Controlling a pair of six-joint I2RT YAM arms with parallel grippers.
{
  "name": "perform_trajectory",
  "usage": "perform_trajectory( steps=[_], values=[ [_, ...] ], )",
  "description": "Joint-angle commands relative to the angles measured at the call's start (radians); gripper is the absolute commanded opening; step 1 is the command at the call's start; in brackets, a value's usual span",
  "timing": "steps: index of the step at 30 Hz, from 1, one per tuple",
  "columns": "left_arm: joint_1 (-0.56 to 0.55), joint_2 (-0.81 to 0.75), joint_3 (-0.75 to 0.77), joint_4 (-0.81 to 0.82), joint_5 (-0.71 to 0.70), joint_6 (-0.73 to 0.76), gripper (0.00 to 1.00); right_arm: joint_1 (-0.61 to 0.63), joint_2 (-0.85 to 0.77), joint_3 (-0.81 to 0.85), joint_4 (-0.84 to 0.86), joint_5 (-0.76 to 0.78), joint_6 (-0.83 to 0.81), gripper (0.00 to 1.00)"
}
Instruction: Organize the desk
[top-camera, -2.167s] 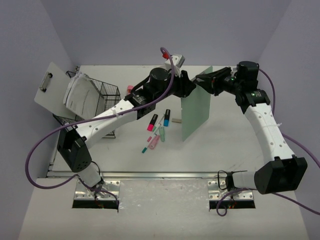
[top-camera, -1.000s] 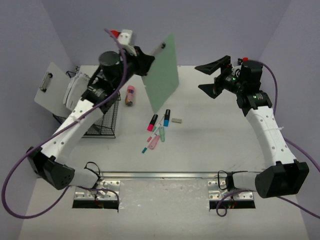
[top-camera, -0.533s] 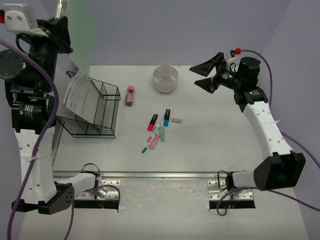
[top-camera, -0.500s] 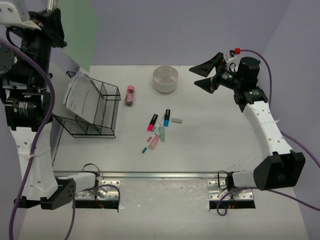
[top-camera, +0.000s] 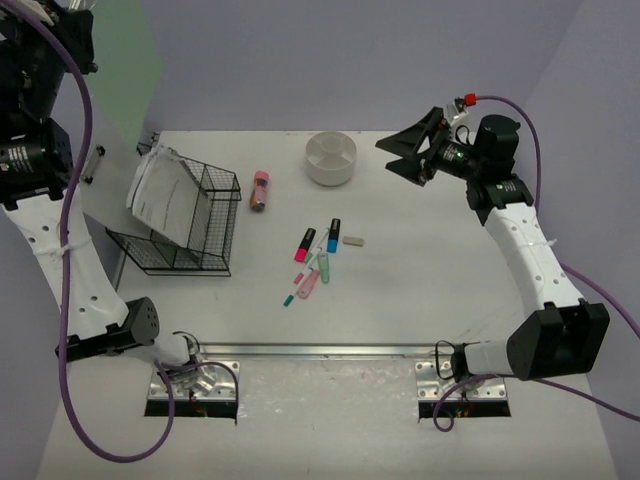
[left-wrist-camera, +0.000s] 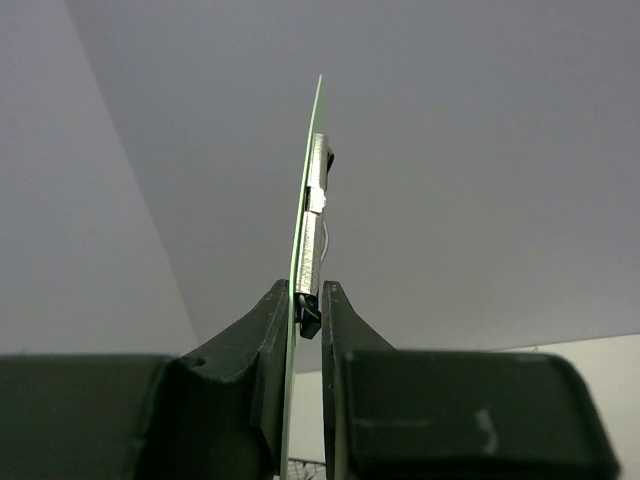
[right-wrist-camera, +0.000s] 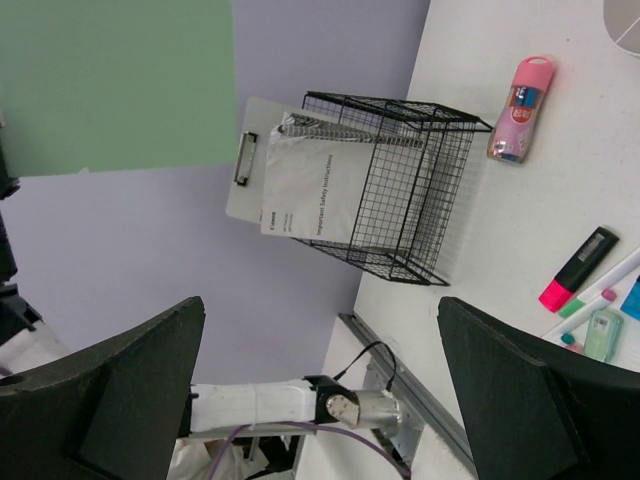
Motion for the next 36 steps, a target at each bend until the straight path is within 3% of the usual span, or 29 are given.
perform_trajectory(
  steps=[1,14,26,36],
  values=[
    [0.153,0.01,-0.001,-0.003,0.202,-0.078,0.0,-0.004,-0.013,-0.023,0.069,-0.026,-0.044,0.99],
    [0.358,-0.04,-0.212,-0.031,0.374,-0.05,0.0,-0.004,0.009,-0.074,0.109,-0.037,-0.038,0.99],
    [0.382,-0.114,-0.37,-0.064,0.288,0.013,0.0,-0.004,0.001,-0.118,0.118,-0.04,-0.039,0.99],
    [0.385,-0.175,-0.58,0.006,0.231,0.019,0.0,-0.004,0.004,-0.138,0.114,-0.041,-0.045,0.99]
  ],
)
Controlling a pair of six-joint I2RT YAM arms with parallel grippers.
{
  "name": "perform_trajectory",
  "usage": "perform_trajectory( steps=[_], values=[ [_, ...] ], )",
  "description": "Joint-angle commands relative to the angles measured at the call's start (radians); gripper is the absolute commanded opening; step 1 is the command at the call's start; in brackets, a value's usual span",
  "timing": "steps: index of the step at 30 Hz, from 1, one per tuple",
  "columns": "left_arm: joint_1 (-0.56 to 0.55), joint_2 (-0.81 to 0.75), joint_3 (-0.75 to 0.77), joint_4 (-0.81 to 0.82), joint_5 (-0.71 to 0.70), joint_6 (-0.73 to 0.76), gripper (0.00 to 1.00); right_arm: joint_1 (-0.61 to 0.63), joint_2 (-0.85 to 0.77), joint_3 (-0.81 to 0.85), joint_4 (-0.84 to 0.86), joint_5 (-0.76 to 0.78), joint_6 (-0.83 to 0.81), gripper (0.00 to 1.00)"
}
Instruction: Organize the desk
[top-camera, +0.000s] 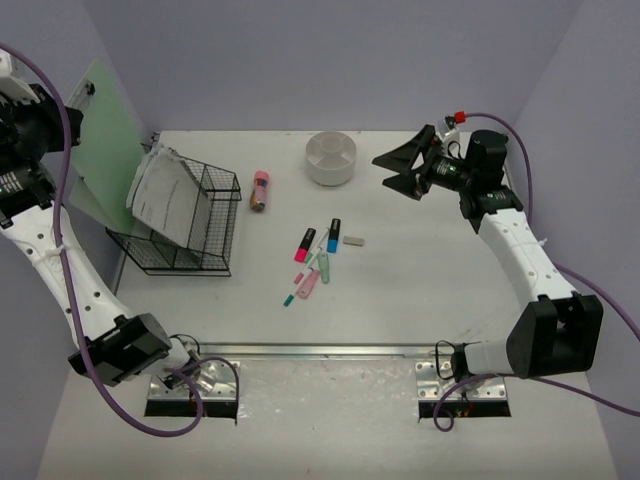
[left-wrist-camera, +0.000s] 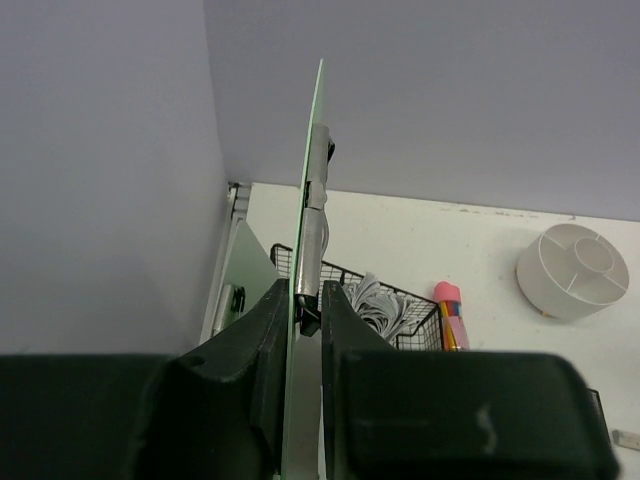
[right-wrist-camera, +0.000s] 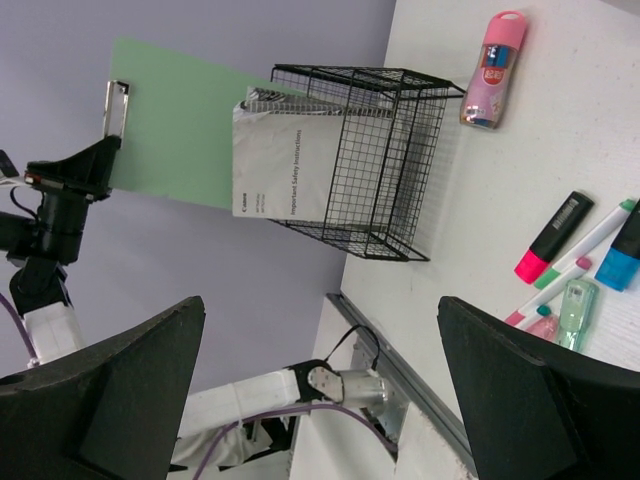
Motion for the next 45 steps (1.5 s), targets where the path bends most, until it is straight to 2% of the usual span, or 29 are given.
perform_trajectory(
  steps=[1,15,24,28,32,36,41,45],
  values=[
    [0.012,-0.038,-0.083,0.082,-0.031,0.006,0.0,-0.004,-0.004,-0.01,0.049,-0.013,-0.024,0.99],
    [0.012,-0.087,-0.362,0.234,-0.041,-0.055,0.0,-0.004,0.009,-0.048,0.054,-0.025,-0.033,0.99],
    [0.012,-0.114,-0.472,0.276,-0.054,-0.123,0.02,-0.005,0.017,-0.056,0.036,-0.037,-0.052,0.99],
    [0.012,-0.14,-0.505,0.289,-0.056,-0.135,0.16,-0.005,0.019,-0.056,0.025,-0.037,-0.067,0.99],
    [0.012,-0.148,-0.511,0.283,-0.063,-0.148,0.51,-0.005,0.02,-0.042,-0.017,-0.027,-0.108,0.99],
    [0.012,-0.148,-0.481,0.291,-0.062,-0.182,0.68,-0.005,0.019,-0.014,-0.078,-0.003,-0.172,0.99],
    [0.012,-0.144,-0.375,0.353,-0.083,-0.26,0.7,-0.004,0.008,0.006,-0.132,0.029,-0.264,0.99],
    [0.002,-0.098,-0.199,0.415,-0.101,-0.288,0.7,-0.004,0.007,0.038,-0.204,0.088,-0.379,0.97]
  ],
)
